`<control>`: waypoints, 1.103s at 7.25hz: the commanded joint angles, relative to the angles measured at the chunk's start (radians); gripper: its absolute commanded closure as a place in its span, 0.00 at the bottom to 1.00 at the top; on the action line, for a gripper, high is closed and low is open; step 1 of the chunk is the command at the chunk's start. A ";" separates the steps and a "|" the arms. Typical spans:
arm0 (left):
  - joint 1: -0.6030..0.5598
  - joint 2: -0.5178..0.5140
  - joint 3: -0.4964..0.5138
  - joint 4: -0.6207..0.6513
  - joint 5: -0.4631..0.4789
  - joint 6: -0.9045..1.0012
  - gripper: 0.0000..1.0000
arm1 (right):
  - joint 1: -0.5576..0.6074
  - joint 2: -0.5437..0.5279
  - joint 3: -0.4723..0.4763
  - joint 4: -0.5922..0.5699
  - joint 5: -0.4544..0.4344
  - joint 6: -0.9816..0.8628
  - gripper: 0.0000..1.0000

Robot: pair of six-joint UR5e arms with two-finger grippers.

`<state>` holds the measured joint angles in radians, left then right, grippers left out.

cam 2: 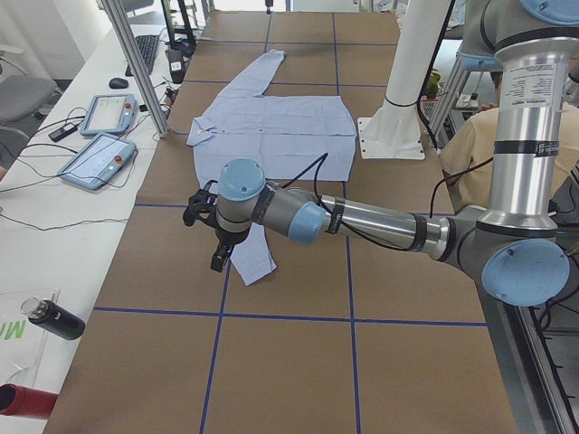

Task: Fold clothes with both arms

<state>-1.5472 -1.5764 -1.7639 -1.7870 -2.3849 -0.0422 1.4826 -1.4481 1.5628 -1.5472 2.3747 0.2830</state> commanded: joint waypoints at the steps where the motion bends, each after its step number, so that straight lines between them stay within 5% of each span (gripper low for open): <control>1: 0.001 -0.002 -0.009 0.012 0.003 0.008 0.01 | -0.024 0.003 0.009 0.006 0.014 -0.002 0.00; 6: 0.002 0.032 -0.016 0.002 -0.002 -0.001 0.01 | -0.044 -0.074 0.022 0.085 0.035 0.034 0.00; 8: 0.006 0.029 -0.015 0.000 -0.005 0.001 0.01 | -0.111 -0.078 -0.013 0.242 0.035 0.035 0.00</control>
<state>-1.5436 -1.5464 -1.7771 -1.7861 -2.3885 -0.0414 1.4213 -1.5246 1.5741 -1.4059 2.4087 0.3145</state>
